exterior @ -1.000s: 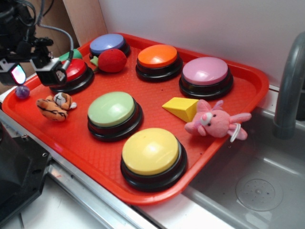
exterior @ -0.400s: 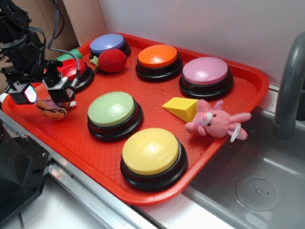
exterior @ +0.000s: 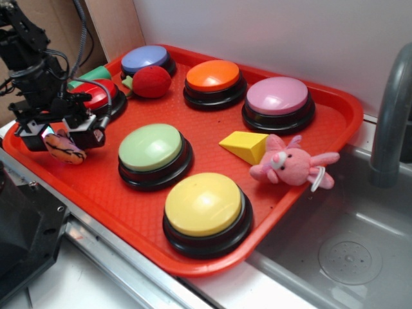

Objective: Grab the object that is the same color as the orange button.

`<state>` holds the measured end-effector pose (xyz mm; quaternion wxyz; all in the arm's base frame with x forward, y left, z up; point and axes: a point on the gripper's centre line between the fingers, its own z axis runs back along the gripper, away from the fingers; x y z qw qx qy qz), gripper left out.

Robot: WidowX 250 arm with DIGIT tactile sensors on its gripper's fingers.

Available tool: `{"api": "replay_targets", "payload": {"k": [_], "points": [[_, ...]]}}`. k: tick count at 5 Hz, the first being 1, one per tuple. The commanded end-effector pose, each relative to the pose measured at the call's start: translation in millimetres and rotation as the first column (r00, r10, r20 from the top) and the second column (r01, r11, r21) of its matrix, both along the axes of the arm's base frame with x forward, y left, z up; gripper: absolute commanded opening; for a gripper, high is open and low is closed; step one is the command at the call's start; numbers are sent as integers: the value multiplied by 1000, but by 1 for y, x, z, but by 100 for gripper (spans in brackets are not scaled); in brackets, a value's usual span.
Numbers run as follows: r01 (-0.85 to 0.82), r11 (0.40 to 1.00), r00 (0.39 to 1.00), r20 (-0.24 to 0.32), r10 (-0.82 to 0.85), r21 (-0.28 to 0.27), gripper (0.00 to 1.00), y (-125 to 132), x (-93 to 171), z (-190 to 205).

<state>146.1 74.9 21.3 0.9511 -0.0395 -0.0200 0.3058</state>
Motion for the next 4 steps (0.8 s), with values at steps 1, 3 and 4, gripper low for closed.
{"api": "replay_targets", "payload": {"k": [1, 3, 4], "points": [[-6, 998, 999, 54, 3, 56, 0, -5, 2, 6], [-1, 983, 1000, 21, -3, 182, 0, -7, 13, 53], [70, 976, 996, 35, -79, 207, 0, -17, 18, 86]]}}
